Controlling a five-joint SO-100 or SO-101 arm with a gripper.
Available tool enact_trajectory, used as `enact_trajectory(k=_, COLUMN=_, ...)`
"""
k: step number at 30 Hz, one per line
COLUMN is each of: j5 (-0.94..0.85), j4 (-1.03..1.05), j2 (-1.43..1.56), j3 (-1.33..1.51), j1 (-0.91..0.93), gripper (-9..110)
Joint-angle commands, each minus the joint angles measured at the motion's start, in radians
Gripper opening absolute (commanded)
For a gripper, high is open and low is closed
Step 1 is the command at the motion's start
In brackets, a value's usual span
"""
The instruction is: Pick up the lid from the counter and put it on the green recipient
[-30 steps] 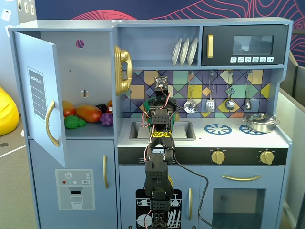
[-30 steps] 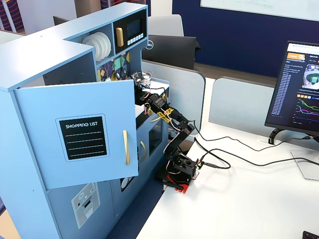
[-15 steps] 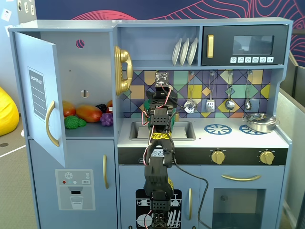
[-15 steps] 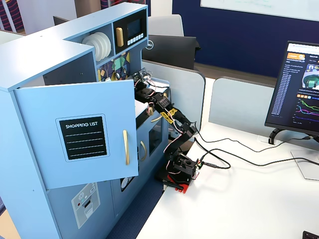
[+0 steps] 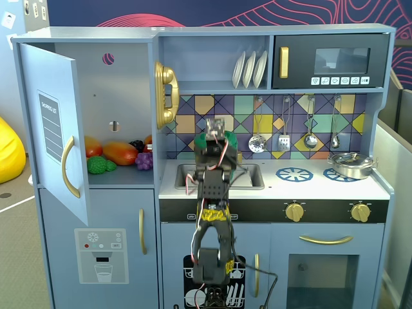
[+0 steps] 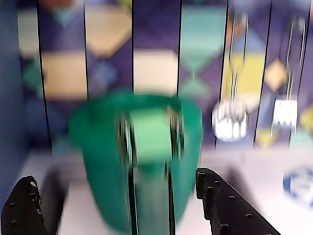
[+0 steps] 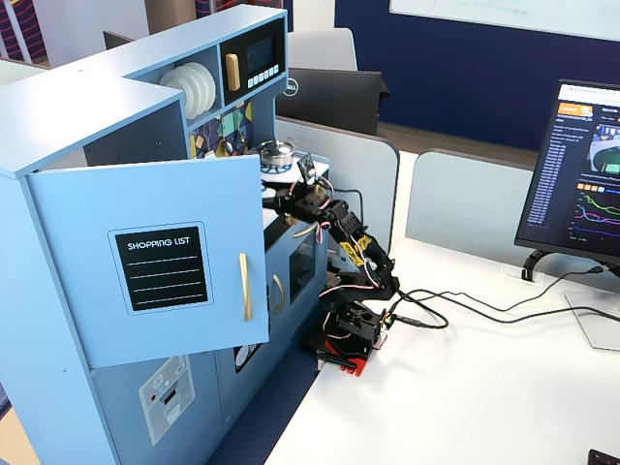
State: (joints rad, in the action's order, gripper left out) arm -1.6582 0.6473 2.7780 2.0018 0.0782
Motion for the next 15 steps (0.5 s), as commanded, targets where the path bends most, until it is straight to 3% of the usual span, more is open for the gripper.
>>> enact_trajectory(k=1, j5=0.011, j4=0.077, j2=0.163, j3=0.156, j1=0.020, gripper=34)
enact_trajectory(k=8, j5=0.015, j4=0.279, j2=0.362, j3=0.437, j1=0.038, gripper=29)
enact_trajectory(k=15, j5=-0.063, j4=0.321, j2=0.397, j3=0.663, j1=0.046, gripper=12)
